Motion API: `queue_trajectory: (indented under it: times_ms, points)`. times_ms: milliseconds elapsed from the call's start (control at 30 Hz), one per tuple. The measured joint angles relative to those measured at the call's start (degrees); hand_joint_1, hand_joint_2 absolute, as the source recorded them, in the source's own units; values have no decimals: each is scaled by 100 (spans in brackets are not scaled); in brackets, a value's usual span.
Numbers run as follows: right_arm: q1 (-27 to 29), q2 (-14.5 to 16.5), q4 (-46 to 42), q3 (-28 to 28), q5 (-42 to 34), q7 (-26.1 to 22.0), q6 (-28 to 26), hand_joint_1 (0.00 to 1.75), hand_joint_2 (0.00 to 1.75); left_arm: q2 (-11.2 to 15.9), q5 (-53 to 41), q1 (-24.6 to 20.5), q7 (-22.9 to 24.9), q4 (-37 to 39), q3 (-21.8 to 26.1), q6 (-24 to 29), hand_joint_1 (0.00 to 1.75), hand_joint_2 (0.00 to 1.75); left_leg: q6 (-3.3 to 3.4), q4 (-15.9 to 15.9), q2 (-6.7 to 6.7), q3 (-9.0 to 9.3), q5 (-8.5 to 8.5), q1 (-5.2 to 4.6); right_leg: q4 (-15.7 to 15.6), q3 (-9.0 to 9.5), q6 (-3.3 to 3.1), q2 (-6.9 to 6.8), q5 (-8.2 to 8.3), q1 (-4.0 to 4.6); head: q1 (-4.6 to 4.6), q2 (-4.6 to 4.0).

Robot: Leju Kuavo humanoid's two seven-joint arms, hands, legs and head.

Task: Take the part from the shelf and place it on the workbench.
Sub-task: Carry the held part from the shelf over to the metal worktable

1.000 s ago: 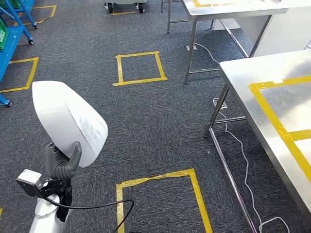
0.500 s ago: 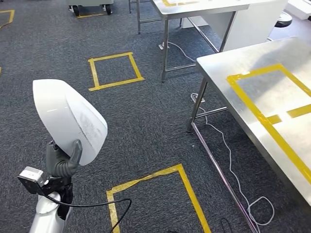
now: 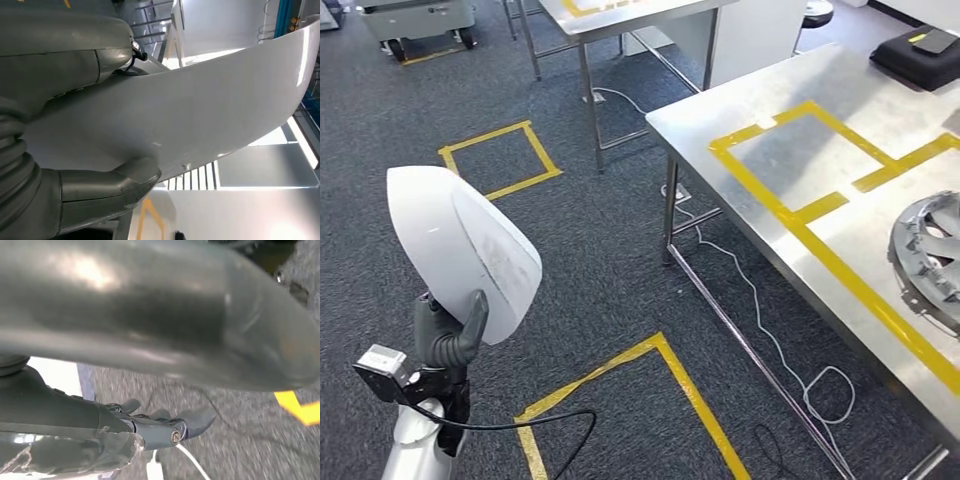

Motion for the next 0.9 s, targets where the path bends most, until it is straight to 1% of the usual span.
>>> queue_trajectory:
  times_ms: [33, 67, 100, 133, 167, 200, 233, 267, 300, 333, 367, 400, 433, 467, 500, 533, 567, 600, 633, 667, 700, 733, 767, 800, 833, 867, 900]
  points:
    - [10, 1, 0, -1, 2, 5, 5, 0, 0, 2, 8, 1, 5, 0, 3, -1, 175, 175, -4, -45, -13, -15, 124, 5, 1, 5, 3, 82, 1, -5, 1, 0]
    - [19, 3, 0, -1, 2, 9, 8, 0, 0, 5, 15, -1, 7, -1, 5, -1, 175, 175, -9, -287, -41, 74, 332, 17, 3, 12, 12, 165, 3, -14, 1, 0]
    - [26, 4, 0, -2, 2, 10, 10, 0, 0, 8, 23, -3, 8, -1, 6, -1, 175, 175, -21, -644, -141, 228, 562, 41, 8, 13, 32, 248, 5, -25, -1, 0]
    - [23, 4, 0, -2, 2, 11, 11, 0, 0, 11, 32, -6, 9, -1, 7, -1, 175, 175, -30, -1024, -286, 397, 718, 73, 34, -3, 63, 327, -1, -25, -1, 0]
    - [17, 4, 0, -2, 2, 10, 11, 0, 0, 13, 39, -6, 13, 0, 8, -1, 175, 175, -26, -1296, -414, 518, 803, 96, 55, -30, 99, 397, -3, -29, 6, 1]
    - [15, 3, 0, -1, 2, 10, 11, 0, 0, 13, 45, -7, 17, 1, 9, -1, 175, 175, -9, -1449, -509, 581, 817, 106, 67, -63, 138, 460, -2, -35, 6, 1]
    - [21, 2, 0, -1, 2, 10, 11, 0, 0, 11, 48, -10, 21, 1, 9, -1, 175, 175, 29, -1503, -515, 600, 795, 97, 67, -101, 179, 521, 5, -44, 9, 1]
    - [35, 2, 0, -1, 1, 8, 11, 0, 0, 8, 52, -16, 25, 2, 10, -1, 175, 175, 79, -1499, -452, 597, 798, 90, 48, -125, 215, 578, 18, -65, 9, 1]
    - [55, 2, 0, -1, -1, 3, 9, 0, 0, 4, 57, -27, 25, 2, 13, -1, 175, 175, 124, -1510, -386, 606, 804, 85, 57, -144, 245, 548, 12, -69, 7, 0]
    - [65, 3, 0, -2, -4, -4, 7, 0, 0, -2, 64, -36, 25, 1, 16, -1, 175, 175, 169, -1520, -316, 618, 809, 85, 141, -193, 272, 428, -45, -64, 28, 0]
    - [61, 4, 0, -2, -8, -12, 5, 0, 0, -6, 71, -39, 25, 1, 20, 0, 175, 175, 204, -1529, -241, 628, 811, 84, 338, -285, 290, 252, -163, -55, 47, 0]
    - [49, 5, 0, -2, -11, -20, 3, 0, 0, -8, 75, -34, 25, 0, 26, 1, 175, 175, 228, -1529, -164, 633, 805, 68, 658, -438, 304, 38, -336, -46, 68, 0]
    - [33, 7, 0, -1, -13, -26, 3, 0, 0, -8, 78, -26, 25, -1, 30, 1, 175, 175, 248, -1528, -82, 635, 797, 50, 1042, -629, 319, -108, -526, -47, 83, 0]
    - [22, 8, 0, -1, -13, -30, 3, 0, 0, -7, 78, -20, 25, -1, 34, 1, 175, 175, 259, -1528, 1, 638, 790, 34, 1390, -801, 329, -182, -666, -53, 84, 0]
    - [21, 8, 0, -1, -11, -33, 3, 0, 0, -5, 78, -17, 25, -1, 37, 1, 175, 175, 264, -1527, 81, 642, 781, 22, 1597, -900, 332, -217, -717, -57, 83, 0]
    - [28, 8, 0, -1, -9, -33, 3, 0, 0, -6, 78, -18, 25, -1, 38, 1, 175, 175, 264, -1527, 152, 651, 771, 15, 1588, -885, 330, -232, -661, -58, 83, 0]
    - [37, 7, 0, -1, -5, -34, 2, 0, 0, -7, 78, -20, 25, -1, 38, 1, 175, 175, 258, -1527, 218, 666, 758, 11, 1366, -758, 324, -253, -520, -57, 82, 0]
    - [43, 7, 0, -2, -3, -34, -1, 0, 0, -7, 78, -22, 25, -1, 39, 1, 175, 175, 243, -1527, 278, 687, 742, 7, 989, -542, 311, -325, -337, -51, 84, 0]
    - [38, 7, 0, -1, -1, -36, -5, 0, 0, -7, 78, -22, 25, -1, 40, 1, 175, 175, 220, -1524, 336, 709, 721, -7, 614, -326, 295, -436, -201, -35, 84, 0]
    - [29, 8, 0, -1, -1, -43, -11, 0, 0, -5, 79, -24, 25, -1, 40, 1, 175, 175, 193, -1521, 388, 728, 703, -20, 325, -162, 269, -520, -108, -20, 79, 0]
    - [20, 9, 0, -1, -1, -51, -17, 0, 0, -5, 80, -25, 22, -1, 40, 0, 175, 175, 166, -1520, 435, 741, 690, -32, 161, -73, 242, -575, -69, -4, 76, 0]
    - [14, 10, 0, -1, 0, -61, -21, 0, 0, -8, 79, -25, 9, -1, 40, -1, 175, 175, 136, -1526, 482, 750, 684, -38, 122, -63, 210, -563, -75, 15, 71, 0]
    - [17, 10, 0, -2, 1, -70, -23, 0, 0, -14, 74, -27, -14, -1, 40, -1, 175, 175, 107, -1538, 530, 761, 682, -32, 108, -72, 175, -497, -63, 22, 69, 0]
    - [24, 9, 0, -2, 2, -74, -23, 0, 0, -22, 67, -29, -44, -4, 39, -1, 175, 175, 71, -1542, 541, 775, 669, -17, 86, -65, 144, -435, -51, 17, 70, 0]
    - [32, 8, -1, -2, 3, -78, -23, 0, 0, -28, 59, -32, -78, -8, 39, 0, 175, 175, 37, -1493, 475, 765, 622, -4, 58, -48, 112, -373, -40, 7, 62, 0]
    - [32, 6, -1, -2, 4, -81, -25, 0, 0, -32, 53, -32, -102, -11, 39, 1, 175, 175, 10, -1344, 362, 704, 523, 4, 30, -27, 82, -314, -26, -11, 53, 0]
    - [25, 3, -2, -2, 5, -82, -28, 0, 0, -33, 51, -25, -116, -14, 40, 2, 175, 175, -9, -1073, 221, 575, 375, 12, 12, -9, 56, -252, -19, -27, 37, 0]
